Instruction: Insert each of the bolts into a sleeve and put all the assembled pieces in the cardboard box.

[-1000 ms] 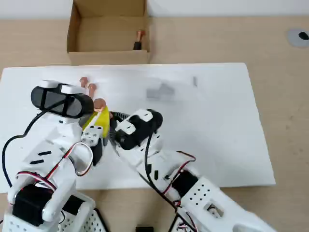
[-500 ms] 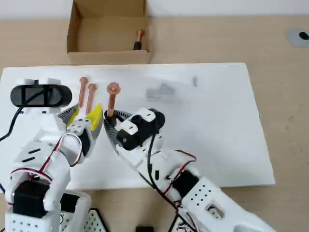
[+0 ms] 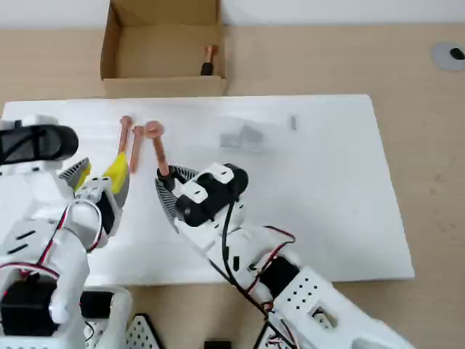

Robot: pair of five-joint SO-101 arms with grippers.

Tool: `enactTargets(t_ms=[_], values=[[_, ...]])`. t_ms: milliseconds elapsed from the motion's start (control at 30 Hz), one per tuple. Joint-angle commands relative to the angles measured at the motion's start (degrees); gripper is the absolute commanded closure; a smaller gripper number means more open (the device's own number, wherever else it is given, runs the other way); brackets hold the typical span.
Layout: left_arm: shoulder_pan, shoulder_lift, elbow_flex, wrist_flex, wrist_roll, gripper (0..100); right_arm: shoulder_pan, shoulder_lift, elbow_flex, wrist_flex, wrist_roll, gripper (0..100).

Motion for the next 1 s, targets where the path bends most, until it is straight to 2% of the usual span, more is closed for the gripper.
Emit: enactTargets(t_ms=[0, 167, 300, 467, 700, 967], values=[[-0.4, 4.4, -5.0, 2.5, -0.5, 81, -0.4, -1.5, -0.7, -0.7, 1.6, 98.9], [2.9, 10.0, -6.2, 4.2, -0.4, 81, -0.3, -1.5, -0.7, -0.7, 1.6, 98.9], [3.0, 11.1, -9.0, 6.2, -0.4, 81, 0.6, -1.5, -1.3, -0.8, 2.9, 98.9], [2.8, 11.0, -15.0, 11.6, -0.7, 81, 5.0, -1.4, -4.7, -0.8, 4.2, 98.9], [2.8, 11.5, -26.2, 17.9, -3.2, 81, 5.3, -1.1, -8.3, -0.4, 4.4, 98.9], [0.9, 11.5, -28.0, 21.5, -3.2, 81, 5.6, 3.9, -12.3, -0.4, 6.9, 98.9]])
